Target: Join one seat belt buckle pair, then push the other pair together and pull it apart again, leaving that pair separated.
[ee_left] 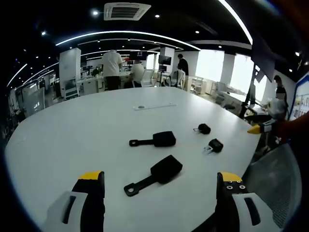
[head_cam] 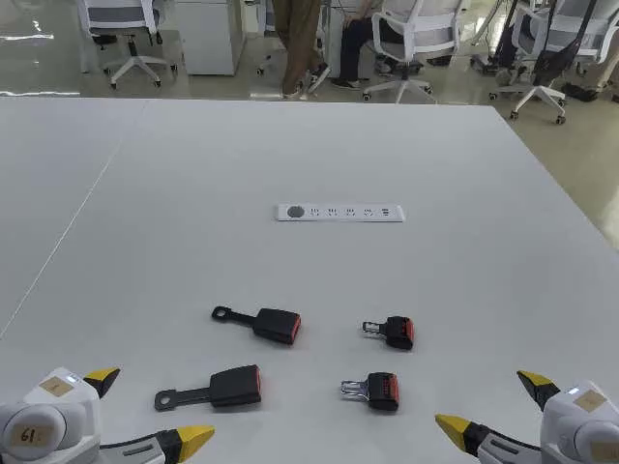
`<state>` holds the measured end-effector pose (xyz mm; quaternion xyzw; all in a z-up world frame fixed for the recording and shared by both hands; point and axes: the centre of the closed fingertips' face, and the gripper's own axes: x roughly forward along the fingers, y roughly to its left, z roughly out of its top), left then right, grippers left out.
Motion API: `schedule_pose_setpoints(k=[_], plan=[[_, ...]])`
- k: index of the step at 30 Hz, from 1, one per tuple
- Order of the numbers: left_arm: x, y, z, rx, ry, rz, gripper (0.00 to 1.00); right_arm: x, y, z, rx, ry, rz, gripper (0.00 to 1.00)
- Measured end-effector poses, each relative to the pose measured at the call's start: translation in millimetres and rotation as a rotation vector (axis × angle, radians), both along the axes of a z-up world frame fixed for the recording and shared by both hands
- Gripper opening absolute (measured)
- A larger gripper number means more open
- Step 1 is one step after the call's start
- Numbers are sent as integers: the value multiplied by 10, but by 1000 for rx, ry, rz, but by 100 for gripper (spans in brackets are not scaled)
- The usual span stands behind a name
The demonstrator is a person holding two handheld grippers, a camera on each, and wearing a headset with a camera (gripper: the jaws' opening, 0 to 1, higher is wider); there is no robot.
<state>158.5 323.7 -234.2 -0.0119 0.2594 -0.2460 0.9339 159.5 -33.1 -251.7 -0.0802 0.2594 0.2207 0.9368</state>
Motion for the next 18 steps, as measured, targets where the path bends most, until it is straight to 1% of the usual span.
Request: schedule_pose_setpoints(k=[1, 2, 4, 6, 7, 8, 10, 12, 14, 15, 16, 17, 18], plan=[[9, -18, 13, -13, -2, -2, 96, 2, 5, 0, -3, 4, 1, 87], [11, -27, 18, -13, -2, -4, 97, 4, 5, 1, -2, 3, 1, 87], [26, -63, 44, -13, -13, -15, 98, 21, 7, 3, 1, 1, 2, 87], [76, -47, 81, -16, -34, 3, 100, 33, 7, -1, 0, 2, 4, 88], [101, -25, 84, -9, -39, 14, 100, 37, 6, -8, -4, 5, 7, 88], [120, -10, 80, 1, -40, 17, 100, 40, 2, -12, -8, 6, 8, 88], [130, -20, 80, -7, -39, 11, 100, 50, -9, -18, -12, 5, 9, 88], [129, -28, 82, -6, -36, 11, 100, 64, -19, -20, -8, 6, 7, 89], [108, -44, 39, 22, -20, 7, 100, 75, -19, -20, -8, 6, 5, 89], [97, -46, 27, 41, -21, 2, 100, 79, -17, -22, -8, 6, 6, 89], [92, -63, 48, 56, -43, -9, 100, 83, -12, -24, -8, 7, 8, 89], [88, -68, 50, 46, -45, -9, 99, 86, -8, -24, -9, 6, 10, 90], [93, -57, 41, 42, -40, -9, 98, 90, -5, -22, -10, 4, 11, 90]])
